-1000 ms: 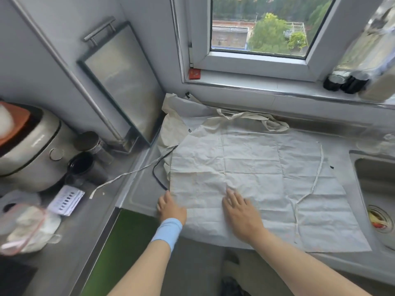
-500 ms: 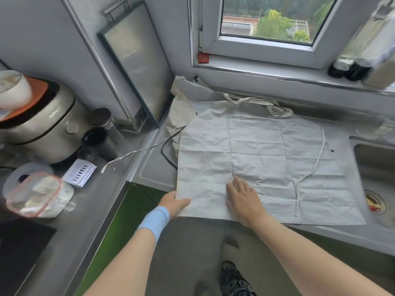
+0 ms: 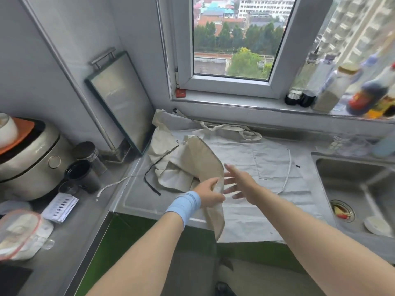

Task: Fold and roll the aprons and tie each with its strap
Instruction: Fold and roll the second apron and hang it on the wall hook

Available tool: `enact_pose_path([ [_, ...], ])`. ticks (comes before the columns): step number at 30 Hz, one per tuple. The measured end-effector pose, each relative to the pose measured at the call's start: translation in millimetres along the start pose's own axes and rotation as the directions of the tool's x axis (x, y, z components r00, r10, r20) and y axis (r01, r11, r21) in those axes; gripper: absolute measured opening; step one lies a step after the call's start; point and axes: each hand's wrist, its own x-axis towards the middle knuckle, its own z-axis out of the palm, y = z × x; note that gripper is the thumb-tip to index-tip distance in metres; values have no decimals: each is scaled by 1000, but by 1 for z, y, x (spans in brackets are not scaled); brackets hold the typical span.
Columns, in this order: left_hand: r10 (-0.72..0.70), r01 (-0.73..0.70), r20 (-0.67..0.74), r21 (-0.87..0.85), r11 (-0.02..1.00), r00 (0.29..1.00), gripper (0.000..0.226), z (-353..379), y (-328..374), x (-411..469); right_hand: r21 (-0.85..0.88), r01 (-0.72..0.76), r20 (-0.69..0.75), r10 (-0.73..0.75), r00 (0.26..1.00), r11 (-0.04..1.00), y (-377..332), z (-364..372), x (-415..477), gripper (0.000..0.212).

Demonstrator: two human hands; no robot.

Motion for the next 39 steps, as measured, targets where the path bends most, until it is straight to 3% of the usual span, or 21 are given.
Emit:
enact_pose_path([
  [2, 17, -30, 92, 145, 989, 996, 63, 22, 17, 15, -139, -27, -69, 17, 997, 990, -8, -19, 4, 44],
  [4, -1, -46, 178, 258, 965, 984, 68, 39, 27, 29, -330, -71, -243, -12, 970, 941, -1, -36, 15, 24],
  [7, -103, 38, 289, 222, 974, 952, 61, 52, 28, 44, -435, -179, -372, 5, 928, 882, 23, -61, 32, 21],
  [10, -132, 74, 176, 304, 950, 975, 43, 45, 14, 69, -538, -314, -429, 67, 901, 782, 55, -80, 46, 24],
  [13, -113, 103, -11, 510, 854, 994, 37, 31, -6, 102, -751, -378, -475, -44, 879, 541, 75, -81, 59, 42],
  [16, -92, 101, -48, 643, 759, 995, 44, 25, -18, 129, -916, -157, -282, -315, 906, 369, 77, -78, 73, 67],
  [19, -92, 67, -8, 755, 653, 996, 60, 28, -23, 146, -930, 69, -38, -283, 958, 361, 76, -77, 90, 73],
  [23, -245, 77, 68, 842, 535, 967, 75, 29, -37, 159, -942, 95, 70, -86, 994, 323, 78, -71, 109, 81],
  [25, -226, 69, 54, 862, 502, 973, 69, 20, -42, 159, -961, 75, 39, -139, 990, 266, 77, -65, 115, 68],
  [26, -198, 73, 31, 866, 495, 980, 62, 14, -42, 159, -970, 77, 21, -238, 971, 230, 77, -60, 118, 54],
  [28, -189, 104, -6, 852, 513, 982, 47, 0, -39, 162, -986, 96, 26, -448, 894, 135, 71, -50, 127, 28],
  [31, -204, 166, -42, 752, 638, 978, 38, -18, -32, 172, -983, 122, 32, -527, 850, 137, 52, -47, 143, 17],
  [35, -60, 177, -204, 622, 763, 977, 41, -37, -26, 191, -964, 191, 74, -503, 861, 187, 11, -47, 165, 49],
  [37, -22, 154, -219, 607, 780, 975, 48, -40, -24, 204, -968, 192, 95, -468, 878, 164, -2, -43, 181, 68],
  [39, -15, 133, -200, 593, 794, 980, 56, -40, -23, 214, -975, 175, 104, -415, 904, 137, -12, -39, 192, 71],
])
